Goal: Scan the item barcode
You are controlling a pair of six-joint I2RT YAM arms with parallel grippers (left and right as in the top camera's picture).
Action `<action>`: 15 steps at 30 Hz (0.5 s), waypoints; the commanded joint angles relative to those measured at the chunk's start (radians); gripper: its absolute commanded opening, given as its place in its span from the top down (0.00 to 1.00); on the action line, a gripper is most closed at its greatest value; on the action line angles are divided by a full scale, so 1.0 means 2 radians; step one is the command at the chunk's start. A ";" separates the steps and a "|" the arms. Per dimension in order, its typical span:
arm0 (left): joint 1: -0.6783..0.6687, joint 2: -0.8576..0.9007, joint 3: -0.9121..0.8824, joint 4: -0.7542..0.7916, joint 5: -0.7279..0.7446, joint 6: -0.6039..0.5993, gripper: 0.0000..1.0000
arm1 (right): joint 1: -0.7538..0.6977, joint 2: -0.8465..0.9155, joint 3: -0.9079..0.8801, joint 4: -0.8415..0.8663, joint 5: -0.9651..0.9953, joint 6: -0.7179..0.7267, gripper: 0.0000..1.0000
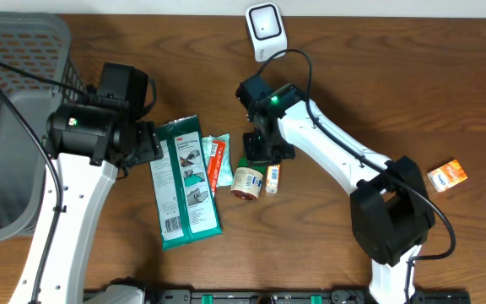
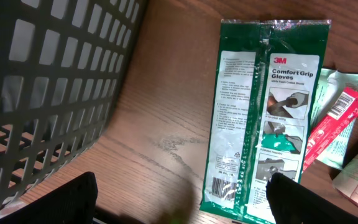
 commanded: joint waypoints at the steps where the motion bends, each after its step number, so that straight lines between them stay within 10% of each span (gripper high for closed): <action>1: 0.001 0.000 0.001 -0.002 -0.006 0.003 0.12 | 0.002 -0.007 -0.004 -0.002 0.018 0.011 0.98; 15: 0.001 0.000 0.001 -0.002 -0.007 0.003 0.12 | 0.005 -0.007 -0.050 0.015 0.036 0.010 0.99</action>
